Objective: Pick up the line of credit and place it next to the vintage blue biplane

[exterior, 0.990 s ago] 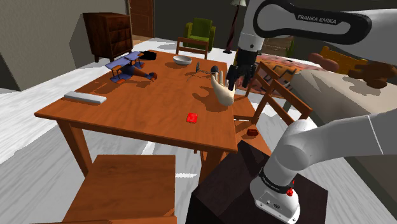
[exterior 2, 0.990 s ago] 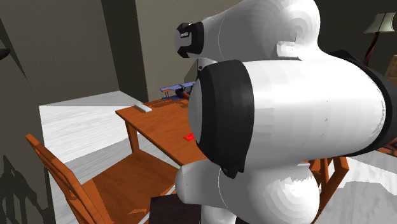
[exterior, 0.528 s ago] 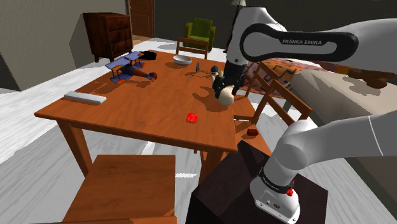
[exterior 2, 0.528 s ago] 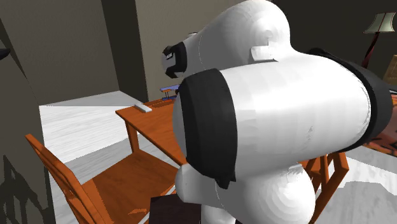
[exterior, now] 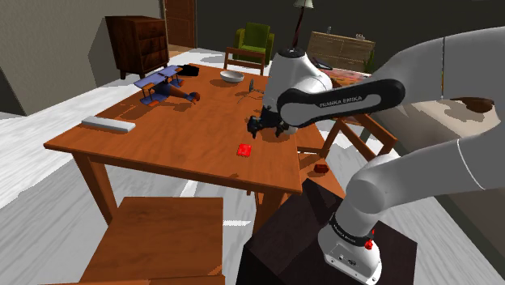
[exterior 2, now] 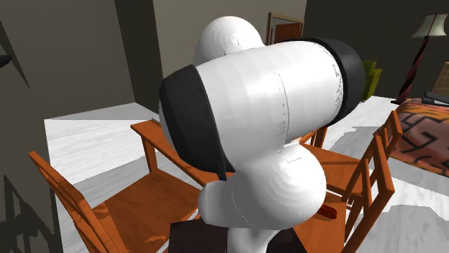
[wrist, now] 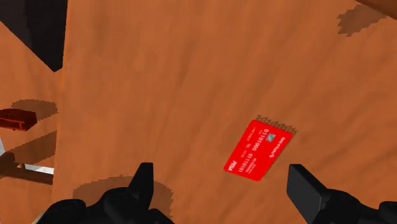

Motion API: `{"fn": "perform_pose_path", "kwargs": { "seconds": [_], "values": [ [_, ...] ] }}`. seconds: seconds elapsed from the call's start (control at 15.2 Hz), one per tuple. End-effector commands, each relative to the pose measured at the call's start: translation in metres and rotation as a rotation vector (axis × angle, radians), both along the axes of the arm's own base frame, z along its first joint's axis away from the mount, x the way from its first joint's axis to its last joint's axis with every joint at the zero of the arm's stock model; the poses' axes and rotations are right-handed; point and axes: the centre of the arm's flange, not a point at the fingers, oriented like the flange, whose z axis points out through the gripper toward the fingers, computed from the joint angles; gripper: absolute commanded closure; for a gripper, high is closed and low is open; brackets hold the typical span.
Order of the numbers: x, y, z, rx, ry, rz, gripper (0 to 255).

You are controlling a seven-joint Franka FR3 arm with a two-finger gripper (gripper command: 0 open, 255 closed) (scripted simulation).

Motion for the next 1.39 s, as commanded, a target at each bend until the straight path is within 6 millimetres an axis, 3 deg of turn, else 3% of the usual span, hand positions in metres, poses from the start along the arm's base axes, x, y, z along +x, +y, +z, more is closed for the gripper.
{"fn": "perform_pose_path", "kwargs": {
  "seconds": [0.0,0.53,0.99,1.32],
  "values": [
    [0.014,0.009,-0.022,-0.030,-0.052,-0.068,0],
    [0.084,0.022,-0.096,-0.159,-0.221,-0.313,0],
    [0.095,0.005,-0.127,-0.159,-0.221,-0.313,0],
    [0.096,0.004,-0.129,-0.159,-0.221,-0.313,0]
  ]
}}
